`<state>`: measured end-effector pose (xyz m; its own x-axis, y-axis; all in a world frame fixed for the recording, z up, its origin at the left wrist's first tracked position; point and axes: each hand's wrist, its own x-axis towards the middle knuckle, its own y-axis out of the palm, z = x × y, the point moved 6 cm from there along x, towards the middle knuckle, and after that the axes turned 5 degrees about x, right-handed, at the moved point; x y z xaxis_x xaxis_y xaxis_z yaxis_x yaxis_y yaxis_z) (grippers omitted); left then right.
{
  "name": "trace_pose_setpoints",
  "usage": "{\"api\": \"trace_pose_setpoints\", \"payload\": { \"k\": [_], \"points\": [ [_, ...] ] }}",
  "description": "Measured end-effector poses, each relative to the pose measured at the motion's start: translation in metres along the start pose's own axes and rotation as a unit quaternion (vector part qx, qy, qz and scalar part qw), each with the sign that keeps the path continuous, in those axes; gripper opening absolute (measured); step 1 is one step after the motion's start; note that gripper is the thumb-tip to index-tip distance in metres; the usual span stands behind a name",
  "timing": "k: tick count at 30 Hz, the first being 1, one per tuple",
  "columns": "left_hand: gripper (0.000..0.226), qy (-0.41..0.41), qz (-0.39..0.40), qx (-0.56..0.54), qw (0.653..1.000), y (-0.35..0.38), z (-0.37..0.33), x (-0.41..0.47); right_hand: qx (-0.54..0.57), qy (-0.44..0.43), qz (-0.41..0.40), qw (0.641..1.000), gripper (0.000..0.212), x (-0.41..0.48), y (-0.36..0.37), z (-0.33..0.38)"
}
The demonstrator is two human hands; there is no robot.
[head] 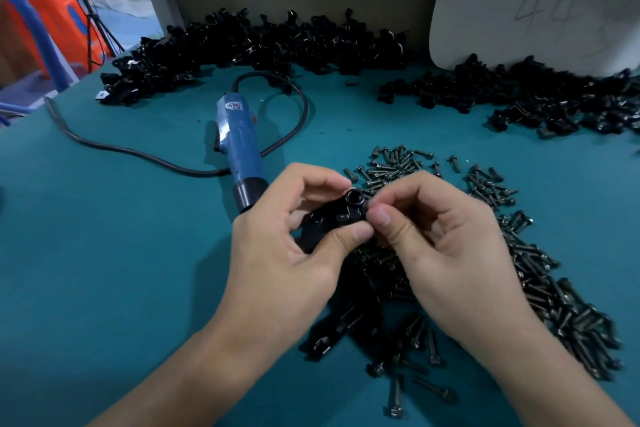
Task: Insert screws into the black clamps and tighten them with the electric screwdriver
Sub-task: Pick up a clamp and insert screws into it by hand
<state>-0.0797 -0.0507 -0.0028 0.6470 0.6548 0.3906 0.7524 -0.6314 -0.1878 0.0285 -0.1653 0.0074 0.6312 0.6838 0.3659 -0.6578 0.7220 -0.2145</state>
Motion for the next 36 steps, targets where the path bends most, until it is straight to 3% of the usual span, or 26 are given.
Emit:
{"api": "trace_pose_setpoints", "payload": {
  "k": [7, 9, 11, 14, 19, 25, 30, 36],
  "points": [
    [0.029, -0.109, 0.067, -0.130, 0.983, 0.005, 0.013, 0.002, -0.048, -0.094, -0.014, 0.994, 0.022, -0.001, -0.004, 0.009],
    [0.030, -0.077, 0.056, -0.101, 0.990, 0.001, 0.010, 0.004, 0.008, -0.064, -0.005, 0.998, 0.025, 0.000, -0.004, 0.006],
    [0.032, -0.018, 0.035, -0.033, 0.999, -0.004, 0.003, 0.005, 0.079, 0.022, 0.019, 0.996, 0.019, 0.002, 0.001, 0.000],
    [0.035, 0.027, 0.026, 0.020, 0.999, -0.005, 0.002, 0.004, 0.063, 0.085, 0.028, 0.994, 0.020, 0.001, 0.003, -0.008],
    [0.032, 0.017, 0.016, 0.054, 0.998, -0.007, 0.003, 0.004, 0.021, 0.043, -0.005, 0.999, 0.012, 0.002, -0.003, -0.006],
    [0.028, -0.037, 0.000, 0.013, 0.999, -0.018, 0.005, 0.009, -0.053, 0.035, -0.067, 0.996, 0.027, 0.006, -0.029, -0.007],
    [0.033, -0.039, 0.031, 0.017, 0.999, -0.010, 0.006, 0.002, -0.183, 0.138, -0.197, 0.953, 0.017, 0.011, -0.101, -0.036],
    [0.030, -0.003, 0.030, 0.024, 0.999, -0.005, 0.001, -0.002, -0.232, 0.256, -0.301, 0.889, 0.019, 0.007, -0.192, -0.074]
  ]
}}
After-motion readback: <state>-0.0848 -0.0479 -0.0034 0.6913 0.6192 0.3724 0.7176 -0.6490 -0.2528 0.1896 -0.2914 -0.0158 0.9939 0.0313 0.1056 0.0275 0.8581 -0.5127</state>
